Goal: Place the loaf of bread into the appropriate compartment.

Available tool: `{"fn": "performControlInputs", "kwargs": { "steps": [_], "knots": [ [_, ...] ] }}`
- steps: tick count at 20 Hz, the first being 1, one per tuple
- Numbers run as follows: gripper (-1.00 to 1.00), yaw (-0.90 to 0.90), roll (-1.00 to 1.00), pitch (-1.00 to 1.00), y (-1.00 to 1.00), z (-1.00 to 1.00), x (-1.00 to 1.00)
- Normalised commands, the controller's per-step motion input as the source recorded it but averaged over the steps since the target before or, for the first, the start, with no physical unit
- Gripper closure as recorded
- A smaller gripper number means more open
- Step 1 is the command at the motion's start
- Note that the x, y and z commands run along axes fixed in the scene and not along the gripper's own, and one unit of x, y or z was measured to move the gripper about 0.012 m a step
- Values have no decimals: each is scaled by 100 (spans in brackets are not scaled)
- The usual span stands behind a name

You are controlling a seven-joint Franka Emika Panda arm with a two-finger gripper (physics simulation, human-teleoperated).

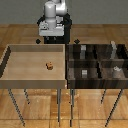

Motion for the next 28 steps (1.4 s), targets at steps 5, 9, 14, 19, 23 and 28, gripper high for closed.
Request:
{"fn": "performControlInputs", "kwargs": {
  "steps": [5, 9, 14, 19, 23, 28],
  "knots": [
    [-100, 0, 0, 0, 0, 0, 0],
    [-100, 0, 0, 0, -25, 0, 0],
    [-100, 0, 0, 0, 0, 0, 60],
    [-100, 0, 0, 0, 0, 0, 100],
    [-100, 0, 0, 0, 0, 0, 50],
    [-100, 0, 0, 0, 0, 0, 40]
  ]
}}
